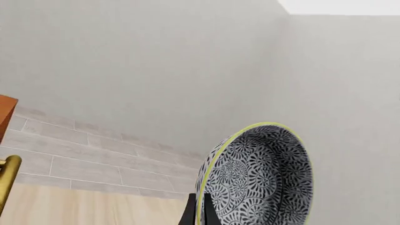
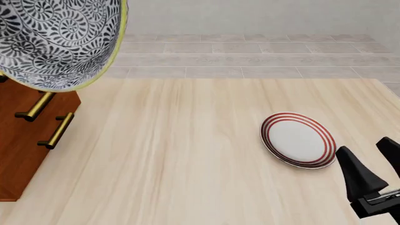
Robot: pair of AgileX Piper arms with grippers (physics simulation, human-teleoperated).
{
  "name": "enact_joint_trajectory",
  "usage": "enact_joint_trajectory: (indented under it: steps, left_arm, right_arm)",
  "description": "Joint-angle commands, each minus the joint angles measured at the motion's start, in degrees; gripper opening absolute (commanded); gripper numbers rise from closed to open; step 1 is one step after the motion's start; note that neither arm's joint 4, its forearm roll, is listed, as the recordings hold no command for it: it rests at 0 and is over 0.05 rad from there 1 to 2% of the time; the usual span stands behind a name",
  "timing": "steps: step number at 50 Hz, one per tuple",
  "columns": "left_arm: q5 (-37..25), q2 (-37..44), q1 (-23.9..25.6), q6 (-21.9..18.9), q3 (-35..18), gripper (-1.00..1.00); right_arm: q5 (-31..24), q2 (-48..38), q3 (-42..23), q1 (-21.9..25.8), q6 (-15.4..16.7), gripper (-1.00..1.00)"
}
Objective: Put the bowl on top of the cabinet.
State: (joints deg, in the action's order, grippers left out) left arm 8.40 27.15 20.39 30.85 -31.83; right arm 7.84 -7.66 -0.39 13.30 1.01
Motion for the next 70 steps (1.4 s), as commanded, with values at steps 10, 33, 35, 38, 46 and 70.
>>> enact_joint_trajectory:
  steps: [10, 33, 35, 38, 46, 70]
  left_arm:
    - [1.2, -1.2, -0.4, 0.5, 1.4, -1.0]
    - [-2.0, 2.4, -1.4, 0.1, -2.4, -1.0]
    - [-3.7, 3.4, -2.5, 0.7, -4.1, -1.0]
    - [-7.0, 5.1, -2.6, -1.2, -7.8, -1.0]
    - [-13.3, 6.8, -7.8, -1.1, -13.2, -1.0]
    - [-28.1, 14.6, -16.5, -7.8, -30.7, -1.0]
  right_arm:
    - [0.8, -1.2, 0.3, -0.8, -0.7, 1.0]
    - [0.5, -0.9, 0.4, -0.7, -0.8, 1.0]
    - [0.5, -1.0, 0.4, -0.7, -0.8, 1.0]
    - [0.5, -0.9, 0.4, -0.7, -0.8, 1.0]
    - [0.4, -0.9, 0.4, -0.7, -0.8, 1.0]
    - [0.5, -0.9, 0.4, -0.7, -0.7, 1.0]
